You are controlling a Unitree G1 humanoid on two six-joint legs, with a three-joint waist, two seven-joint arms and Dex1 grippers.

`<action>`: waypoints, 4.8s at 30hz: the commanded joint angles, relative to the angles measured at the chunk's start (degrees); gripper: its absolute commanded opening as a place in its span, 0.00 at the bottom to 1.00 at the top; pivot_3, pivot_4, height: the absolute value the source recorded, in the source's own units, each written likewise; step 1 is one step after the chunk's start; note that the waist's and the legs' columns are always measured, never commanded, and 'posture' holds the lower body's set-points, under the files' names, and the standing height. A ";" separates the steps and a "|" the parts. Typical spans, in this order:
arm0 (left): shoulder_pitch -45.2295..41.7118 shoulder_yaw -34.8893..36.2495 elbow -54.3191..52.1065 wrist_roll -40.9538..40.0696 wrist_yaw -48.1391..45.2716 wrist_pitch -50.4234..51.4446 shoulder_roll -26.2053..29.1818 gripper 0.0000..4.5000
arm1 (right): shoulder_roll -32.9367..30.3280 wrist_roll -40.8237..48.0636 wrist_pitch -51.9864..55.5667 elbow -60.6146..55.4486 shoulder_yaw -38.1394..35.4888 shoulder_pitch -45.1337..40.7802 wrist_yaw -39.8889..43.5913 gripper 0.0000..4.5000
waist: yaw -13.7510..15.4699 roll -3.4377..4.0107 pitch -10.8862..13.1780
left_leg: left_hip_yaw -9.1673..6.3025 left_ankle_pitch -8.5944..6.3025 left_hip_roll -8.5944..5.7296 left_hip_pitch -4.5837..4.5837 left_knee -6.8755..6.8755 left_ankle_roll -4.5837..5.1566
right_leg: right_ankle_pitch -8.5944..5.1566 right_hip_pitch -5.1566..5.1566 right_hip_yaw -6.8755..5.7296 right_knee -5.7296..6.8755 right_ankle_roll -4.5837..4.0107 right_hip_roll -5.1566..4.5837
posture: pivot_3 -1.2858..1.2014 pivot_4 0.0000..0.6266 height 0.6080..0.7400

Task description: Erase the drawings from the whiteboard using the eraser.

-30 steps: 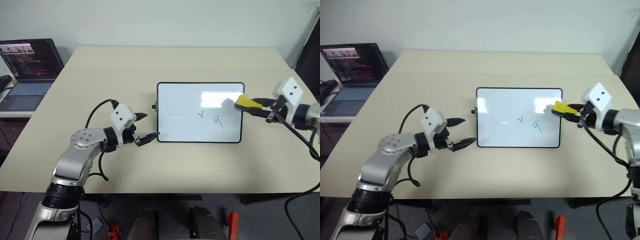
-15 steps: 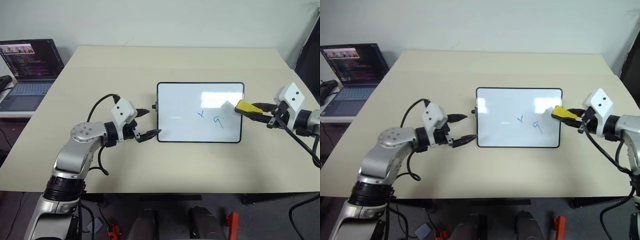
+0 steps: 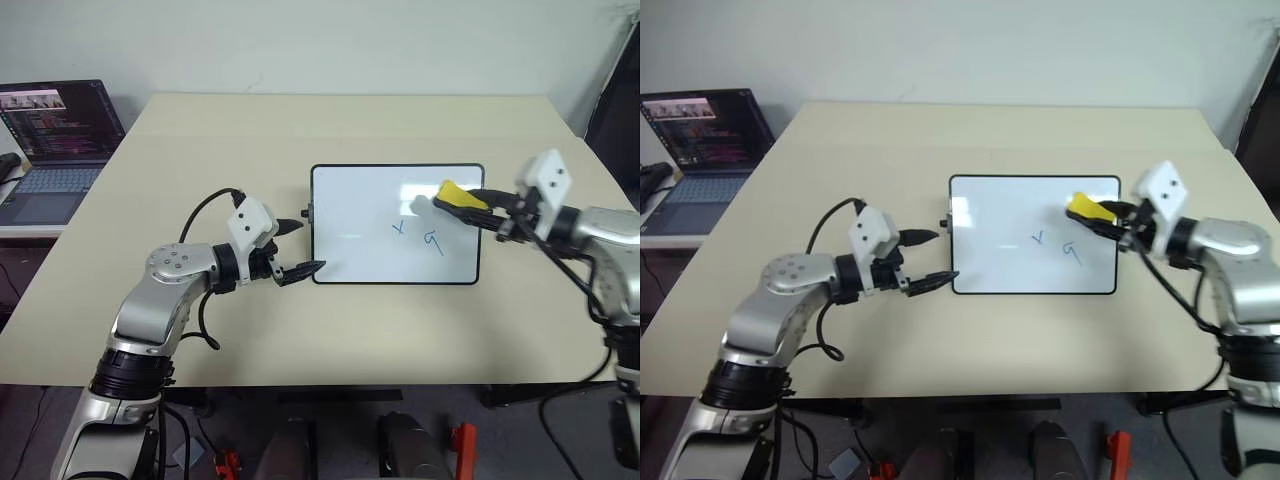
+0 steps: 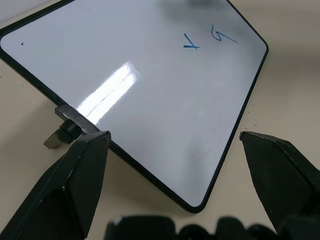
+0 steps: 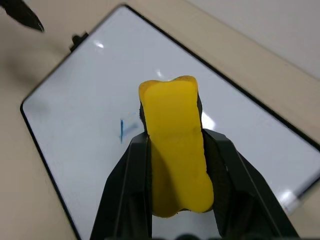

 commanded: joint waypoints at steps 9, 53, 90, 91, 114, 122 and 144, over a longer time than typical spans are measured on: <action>1.10 0.04 -2.22 -0.38 0.05 -0.72 -0.13 1.00 | 11.10 -9.76 -16.60 14.17 6.85 -4.44 -8.30 0.25 | 0.70 -0.03 -0.02 | -0.05 0.00 -0.07 -0.05 0.01 -0.01 | 0.01 -0.04 -0.05 -0.02 -0.01 -0.05 | 0.52 0.24 1.00; -0.33 1.40 -0.85 -0.12 -1.06 -1.46 2.22 1.00 | -17.40 8.66 8.18 -10.80 -4.52 5.58 11.68 0.24 | 0.59 0.00 -0.03 | -0.25 -0.21 0.25 0.36 0.57 -0.17 | -0.16 0.57 -0.34 0.39 -0.24 0.20 | 0.52 0.24 1.00; -1.33 1.89 -1.06 -0.85 -3.00 -0.55 4.28 1.00 | -18.32 4.34 -0.46 -2.27 -7.34 10.41 10.61 0.24 | 0.16 -0.01 -0.02 | -0.09 -0.24 0.27 0.37 0.68 -0.16 | -0.18 0.55 -0.24 0.48 -0.22 0.22 | 0.52 0.24 1.00; -1.32 1.80 -0.95 -0.81 -3.04 -0.64 4.22 1.00 | -16.41 4.83 -0.93 -2.46 -7.23 8.66 9.44 0.24 | 0.01 -0.01 -0.02 | -0.09 -0.23 0.28 0.37 0.69 -0.16 | -0.18 0.54 -0.23 0.49 -0.22 0.22 | 0.52 0.24 1.00; 0.39 -1.06 -2.16 -0.65 -2.83 0.76 2.41 1.00 | 3.51 -12.73 -28.43 29.03 4.34 -0.26 -4.74 0.24 | 0.24 -0.01 -0.03 | -0.08 -0.23 0.25 0.45 0.75 -0.17 | -0.17 0.56 -0.21 0.65 -0.24 0.23 | 0.52 0.24 1.00; 0.60 -0.76 -2.39 -0.59 -2.61 0.96 2.63 1.00 | 3.97 -15.57 -32.49 33.70 8.34 1.68 -1.67 0.24 | -0.41 -0.05 -0.05 | -0.06 -0.23 0.29 1.44 0.73 -0.16 | -0.26 1.52 -0.18 0.54 -0.22 0.38 | 0.52 0.24 1.00; -0.34 -1.23 -0.99 -0.45 -3.28 0.13 2.15 1.00 | 1.21 -13.88 -25.75 19.11 9.14 9.98 0.83 0.24 | -0.93 -0.12 -0.09 | -0.01 -0.24 0.46 1.99 0.67 -0.18 | -0.44 1.88 -0.03 0.65 -0.18 0.56 | 0.52 0.24 1.00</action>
